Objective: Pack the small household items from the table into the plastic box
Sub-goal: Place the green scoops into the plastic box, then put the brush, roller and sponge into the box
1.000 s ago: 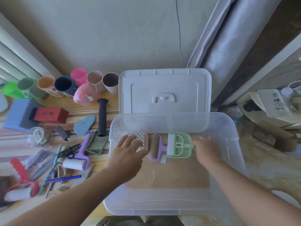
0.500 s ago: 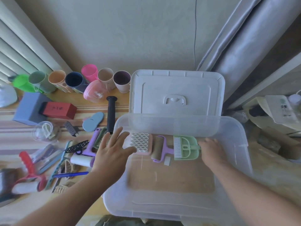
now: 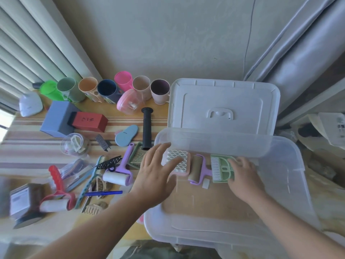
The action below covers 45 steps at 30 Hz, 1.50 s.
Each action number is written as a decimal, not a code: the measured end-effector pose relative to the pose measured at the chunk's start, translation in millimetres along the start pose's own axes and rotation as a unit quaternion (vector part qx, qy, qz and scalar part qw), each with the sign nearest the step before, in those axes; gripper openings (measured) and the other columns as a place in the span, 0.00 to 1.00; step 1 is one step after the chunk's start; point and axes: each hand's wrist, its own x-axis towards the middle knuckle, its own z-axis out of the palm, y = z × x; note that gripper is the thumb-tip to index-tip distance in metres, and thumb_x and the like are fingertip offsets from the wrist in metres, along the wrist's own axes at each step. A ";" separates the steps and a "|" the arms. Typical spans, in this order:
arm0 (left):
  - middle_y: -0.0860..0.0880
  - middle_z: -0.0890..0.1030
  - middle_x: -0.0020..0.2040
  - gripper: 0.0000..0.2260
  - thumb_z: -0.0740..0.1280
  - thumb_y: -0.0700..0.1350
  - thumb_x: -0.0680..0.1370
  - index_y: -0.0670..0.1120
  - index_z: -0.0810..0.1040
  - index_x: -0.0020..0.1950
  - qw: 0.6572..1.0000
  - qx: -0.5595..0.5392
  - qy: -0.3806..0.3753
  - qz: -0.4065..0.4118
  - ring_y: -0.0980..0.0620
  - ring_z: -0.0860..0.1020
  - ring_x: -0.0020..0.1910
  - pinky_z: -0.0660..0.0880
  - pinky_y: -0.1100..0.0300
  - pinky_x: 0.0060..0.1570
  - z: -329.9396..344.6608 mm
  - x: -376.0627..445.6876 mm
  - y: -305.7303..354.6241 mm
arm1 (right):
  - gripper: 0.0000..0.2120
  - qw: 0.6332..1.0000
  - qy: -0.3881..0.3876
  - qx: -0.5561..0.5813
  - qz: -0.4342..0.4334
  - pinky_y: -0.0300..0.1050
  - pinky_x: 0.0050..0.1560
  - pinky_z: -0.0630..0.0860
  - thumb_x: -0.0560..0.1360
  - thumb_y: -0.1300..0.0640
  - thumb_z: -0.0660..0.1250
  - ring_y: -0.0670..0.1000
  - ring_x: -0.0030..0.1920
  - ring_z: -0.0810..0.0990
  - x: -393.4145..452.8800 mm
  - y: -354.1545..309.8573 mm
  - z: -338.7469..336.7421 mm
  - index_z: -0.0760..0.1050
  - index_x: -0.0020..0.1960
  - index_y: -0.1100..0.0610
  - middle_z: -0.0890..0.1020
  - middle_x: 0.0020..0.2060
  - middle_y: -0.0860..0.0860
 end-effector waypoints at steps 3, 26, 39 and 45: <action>0.45 0.64 0.76 0.21 0.66 0.50 0.80 0.53 0.71 0.74 0.994 -0.090 0.042 -0.048 0.44 0.65 0.72 0.62 0.48 0.72 -7.5 -5.8 -18.5 | 0.31 0.984 0.102 0.100 -0.105 0.58 0.66 0.73 0.67 0.67 0.73 0.66 0.66 0.72 -20.5 -63.8 -12.7 0.77 0.70 0.54 0.72 0.67 0.58; 0.47 0.66 0.76 0.27 0.65 0.62 0.72 0.62 0.70 0.72 0.940 0.118 -0.218 -0.233 0.40 0.59 0.77 0.60 0.40 0.76 -32.5 -177.6 -261.3 | 0.35 0.963 -0.164 -0.146 -0.157 0.53 0.48 0.71 0.73 0.36 0.70 0.60 0.61 0.76 -9.3 -387.1 101.2 0.62 0.75 0.44 0.79 0.61 0.54; 0.50 0.67 0.76 0.26 0.65 0.57 0.76 0.61 0.68 0.74 0.945 0.096 -0.228 -0.215 0.44 0.59 0.77 0.58 0.44 0.77 -36.2 -145.3 -287.1 | 0.12 0.929 -0.181 -0.225 -0.229 0.57 0.62 0.74 0.76 0.56 0.71 0.59 0.63 0.71 -3.5 -389.4 91.4 0.79 0.59 0.48 0.73 0.61 0.54; 0.54 0.74 0.70 0.22 0.63 0.57 0.78 0.61 0.70 0.73 0.936 0.115 -0.228 -0.242 0.47 0.66 0.73 0.64 0.48 0.71 -41.2 -138.8 -290.8 | 0.09 0.929 -0.112 -0.192 -0.296 0.57 0.65 0.67 0.77 0.59 0.69 0.59 0.62 0.69 -6.5 -387.4 75.6 0.80 0.54 0.48 0.75 0.56 0.50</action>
